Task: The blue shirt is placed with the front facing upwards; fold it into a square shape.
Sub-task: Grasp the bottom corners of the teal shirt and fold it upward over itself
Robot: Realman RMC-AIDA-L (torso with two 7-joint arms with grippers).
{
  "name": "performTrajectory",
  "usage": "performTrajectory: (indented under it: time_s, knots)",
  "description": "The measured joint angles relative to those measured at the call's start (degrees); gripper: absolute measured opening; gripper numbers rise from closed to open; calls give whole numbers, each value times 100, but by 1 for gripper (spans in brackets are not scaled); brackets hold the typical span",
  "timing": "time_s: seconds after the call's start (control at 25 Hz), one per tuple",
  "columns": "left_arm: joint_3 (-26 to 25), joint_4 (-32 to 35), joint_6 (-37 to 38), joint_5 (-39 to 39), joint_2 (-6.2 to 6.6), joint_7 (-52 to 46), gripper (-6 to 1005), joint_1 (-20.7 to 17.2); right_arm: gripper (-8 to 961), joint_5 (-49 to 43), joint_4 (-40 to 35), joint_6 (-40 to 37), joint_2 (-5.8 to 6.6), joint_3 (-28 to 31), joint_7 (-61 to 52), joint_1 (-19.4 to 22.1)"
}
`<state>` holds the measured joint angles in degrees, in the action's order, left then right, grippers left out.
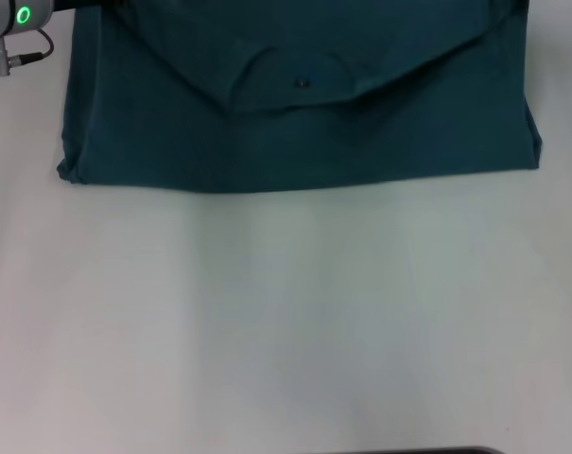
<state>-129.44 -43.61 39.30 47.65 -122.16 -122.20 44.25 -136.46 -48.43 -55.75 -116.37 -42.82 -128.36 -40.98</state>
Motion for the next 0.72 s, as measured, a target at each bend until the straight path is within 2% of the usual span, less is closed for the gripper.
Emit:
performTrajectory:
  time_s: [0.36, 0.72]
  knots:
    - [80, 37, -225, -30, -6, 61, 72, 38, 32, -35, -1, 160, 0, -15, 3, -4]
    - [301, 94, -605, -38, -87, 158, 75, 69, 32, -39, 0, 519, -61, -249, 12, -32]
